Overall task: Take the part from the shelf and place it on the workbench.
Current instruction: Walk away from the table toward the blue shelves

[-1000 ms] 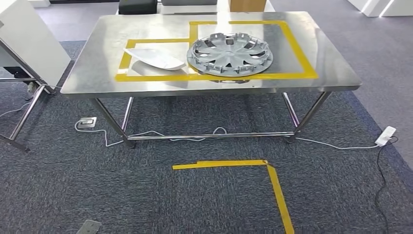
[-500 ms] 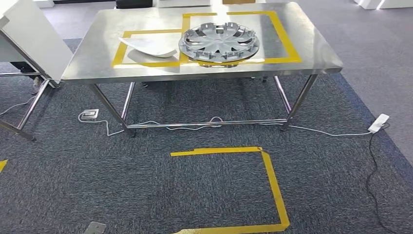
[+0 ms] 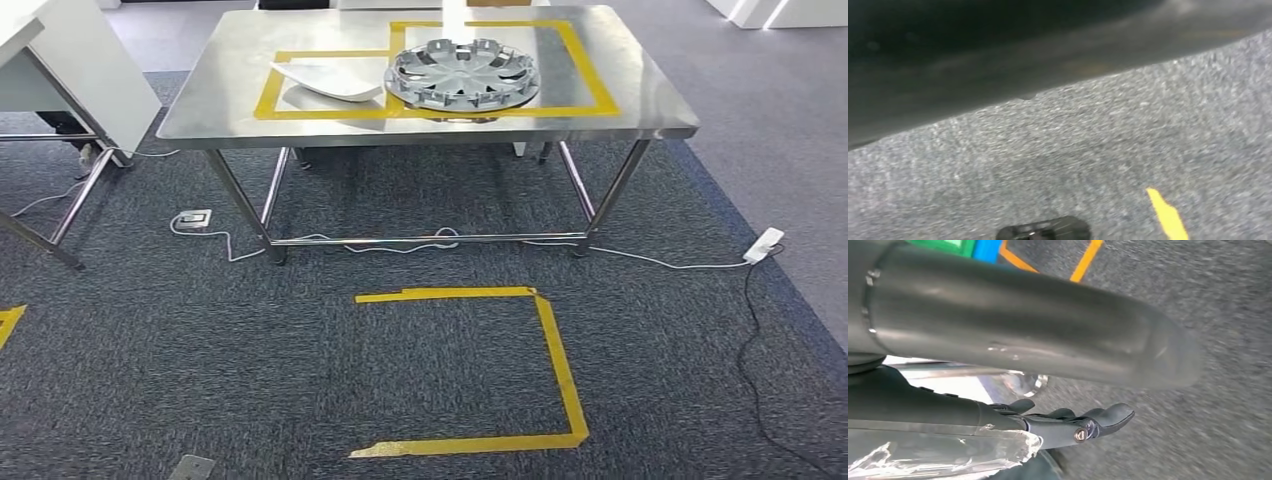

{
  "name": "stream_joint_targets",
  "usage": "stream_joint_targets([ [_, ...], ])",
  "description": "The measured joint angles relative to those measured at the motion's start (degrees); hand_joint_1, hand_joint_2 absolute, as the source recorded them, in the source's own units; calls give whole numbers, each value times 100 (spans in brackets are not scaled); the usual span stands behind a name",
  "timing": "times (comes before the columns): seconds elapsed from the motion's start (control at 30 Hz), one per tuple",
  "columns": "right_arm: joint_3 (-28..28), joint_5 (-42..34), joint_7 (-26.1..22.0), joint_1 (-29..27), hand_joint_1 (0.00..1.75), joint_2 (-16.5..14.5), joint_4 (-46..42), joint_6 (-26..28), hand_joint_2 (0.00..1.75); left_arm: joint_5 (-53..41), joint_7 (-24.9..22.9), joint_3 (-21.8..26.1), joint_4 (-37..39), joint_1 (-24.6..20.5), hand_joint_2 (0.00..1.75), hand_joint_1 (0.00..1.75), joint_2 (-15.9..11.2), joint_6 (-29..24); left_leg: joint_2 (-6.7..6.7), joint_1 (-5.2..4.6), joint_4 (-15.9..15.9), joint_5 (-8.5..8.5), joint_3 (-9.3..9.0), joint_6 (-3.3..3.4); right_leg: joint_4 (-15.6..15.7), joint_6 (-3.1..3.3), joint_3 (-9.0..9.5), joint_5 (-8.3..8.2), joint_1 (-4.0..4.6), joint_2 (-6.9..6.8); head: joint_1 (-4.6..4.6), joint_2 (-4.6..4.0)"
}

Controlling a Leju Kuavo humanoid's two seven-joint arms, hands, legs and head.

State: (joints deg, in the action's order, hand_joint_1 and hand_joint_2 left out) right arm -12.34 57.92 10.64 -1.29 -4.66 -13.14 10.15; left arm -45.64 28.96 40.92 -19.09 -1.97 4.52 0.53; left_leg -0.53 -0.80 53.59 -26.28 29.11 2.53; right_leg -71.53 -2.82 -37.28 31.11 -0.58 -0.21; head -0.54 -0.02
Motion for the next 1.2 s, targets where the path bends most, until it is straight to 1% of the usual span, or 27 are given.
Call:
stream_joint_targets([
  [0.03, -22, -17, -18, 1, 0, 0, 0, 5, 0, -5, 14, 2, 5, 0, 0, 0, 0, 1, -2, 2, 17, 40, 60, -19, 302, -3, 249, -156, -12, -1, 1, 0],
  [0.07, -40, -29, -37, 6, 0, 0, 0, 7, 0, -11, 38, 3, 7, 2, 0, 0, -3, 3, -2, -3, 47, 69, 117, -43, 735, -2, 582, -223, -21, -1, 4, 0],
  [0.1, -53, -36, -56, 15, 0, 0, 0, 10, 0, -20, 62, 3, 8, 2, 0, 0, -7, 9, -2, -11, 86, 89, 164, -69, 1149, 7, 876, -207, -23, 4, 3, 0],
  [0.13, -65, -40, -73, 23, 0, 0, 1, 13, 0, -30, 83, 4, 9, -2, 0, 0, -15, 18, -3, -20, 135, 106, 206, -97, 1462, 23, 1067, -137, -24, 9, 7, 0],
  [0.17, -74, -44, -90, 29, 0, 0, 1, 16, 0, -39, 99, 4, 10, -7, 0, 0, -22, 27, -4, -28, 174, 121, 241, -125, 1633, 45, 1154, -62, -19, 14, 5, 0],
  [0.2, -82, -46, -102, 30, 0, -1, 2, 19, 0, -48, 108, 4, 11, -13, 0, 0, -29, 36, -5, -28, 200, 128, 263, -149, 1680, 72, 1139, -24, -15, 20, 6, 0],
  [0.23, -87, -47, -110, 25, 0, -2, 3, 20, 0, -54, 116, 4, 13, -17, 0, 0, -39, 42, -5, -27, 212, 102, 280, -133, 1693, 90, 1111, -12, -15, 17, 7, 0],
  [0.27, -91, -51, -115, 19, 0, -3, 4, 21, 0, -56, 122, 4, 15, -14, 0, 0, -43, 46, -4, -26, 210, 74, 286, -91, 1694, 108, 1106, -17, -12, 13, 5, 0],
  [0.33, -106, -60, -120, 8, 0, -4, 6, 22, 0, -62, 134, 4, 22, -3, 0, 0, -50, 49, -3, -25, 205, 78, 296, 64, 1702, 141, 1103, -39, 4, 3, 6, 0],
  [0.37, -116, -65, -127, 7, 0, -4, 7, 22, 0, -64, 137, 4, 27, 1, 0, 0, -51, 50, -2, -22, 204, 123, 302, 122, 1702, 165, 1100, -52, 17, 1, 8, 0],
  [0.4, -123, -68, -136, 8, 0, -4, 8, 21, 0, -66, 140, 4, 32, 2, 0, 0, -54, 50, -2, -17, 201, 172, 310, 151, 1700, 184, 1093, -65, 29, 0, 8, 0],
  [0.43, -128, -70, -145, 9, 0, -4, 9, 21, 0, -66, 142, 4, 36, 2, 0, 0, -58, 50, -1, -10, 199, 214, 316, 143, 1698, 200, 1086, -75, 38, -1, 7, 0],
  [0.53, -138, -72, -158, 10, 0, -4, 15, 18, 0, -65, 142, 6, 50, 3, 0, 0, -64, 45, -1, 13, 193, 269, 332, 33, 1688, 222, 1059, -88, 60, -5, 7, 0],
  [0.57, -145, -72, -160, 12, 0, -5, 16, 17, 0, -64, 139, 8, 56, 3, 0, 0, -66, 39, 0, 15, 203, 263, 342, 17, 1689, 216, 1054, -95, 57, -7, 9, 0],
  [0.63, -160, -75, -164, 14, 0, -9, 19, 16, 0, -60, 123, 16, 68, 3, 0, 0, -73, 23, 2, 8, 222, 252, 359, 18, 1699, 186, 1052, -115, 41, -13, 8, 0],
  [0.7, -172, -81, -168, 17, 0, -16, 20, 18, 0, -53, 99, 29, 75, 2, 0, 0, -81, 3, -2, 14, 133, 306, 331, 61, 1725, 144, 1064, -122, 36, -16, 5, 0],
  [0.73, -176, -85, -170, 18, 0, -19, 20, 21, 0, -50, 89, 37, 79, -2, 0, 0, -79, -4, -9, 29, 48, 356, 305, 70, 1691, 127, 1052, -65, 41, -10, 10, 0],
  [0.77, -180, -87, -170, 20, 0, -20, 20, 25, 0, -49, 80, 44, 82, -10, 0, 0, -74, -8, -16, 49, -33, 404, 287, 73, 1560, 109, 991, 69, 44, -2, 15, 0],
  [0.8, -183, -90, -170, 20, 0, -20, 20, 27, 0, -48, 76, 51, 86, -16, 0, 0, -68, -10, -24, 70, -88, 439, 287, 59, 1292, 87, 870, 274, 34, 6, 20, 0],
  [0.87, -185, -93, -170, 20, 0, -20, 21, 29, 0, -48, 70, 60, 93, -26, 0, 0, -62, -14, -26, 75, -77, 467, 356, 31, 528, 10, 513, 688, -8, 13, 22, 0],
  [0.9, -185, -95, -170, 16, 0, -20, 22, 29, 0, -48, 69, 62, 97, -26, 0, 0, -60, -15, -26, 79, -60, 481, 397, 10, 240, -32, 383, 782, -39, 13, 20, 0],
  [0.93, -185, -95, -170, 14, 0, -20, 24, 29, 0, -48, 69, 63, 102, -26, 0, 0, -56, -16, -26, 89, -38, 496, 440, -18, 159, -76, 357, 755, -72, 12, 19, 0],
  [0.97, -186, -96, -169, 15, 0, -19, 25, 30, 0, -48, 68, 64, 107, -26, 0, 0, -51, -16, -25, 108, -2, 508, 487, -52, 316, -123, 448, 620, -110, 11, 20, 0],
  [1.03, -187, -97, -169, 32, 0, -20, 27, 31, 0, -48, 67, 66, 113, -29, 0, 0, -51, -16, -18, 154, 132, 511, 598, -152, 1035, -239, 816, 263, -185, 21, 24, 1],
  [1.07, -187, -98, -169, 41, 0, -28, 28, 33, 0, -48, 65, 68, 114, -32, 0, 0, -66, -18, -9, 170, 221, 498, 653, -208, 1308, -249, 922, 136, -201, 35, 29, 0],
  [1.1, -187, -98, -171, 49, 0, -38, 31, 36, 0, -48, 63, 70, 115, -35, 0, 0, -78, -19, -2, 173, 291, 491, 696, -258, 1439, -213, 954, 73, -202, 48, 24, 1],
  [1.2, -190, -112, -213, 36, 0, -44, 37, 80, 0, -48, 61, 75, 121, -19, 0, 0, -80, -20, 5, 196, 351, 519, 752, -337, 1358, 28, 831, 2, -158, 47, -18, 1],
])
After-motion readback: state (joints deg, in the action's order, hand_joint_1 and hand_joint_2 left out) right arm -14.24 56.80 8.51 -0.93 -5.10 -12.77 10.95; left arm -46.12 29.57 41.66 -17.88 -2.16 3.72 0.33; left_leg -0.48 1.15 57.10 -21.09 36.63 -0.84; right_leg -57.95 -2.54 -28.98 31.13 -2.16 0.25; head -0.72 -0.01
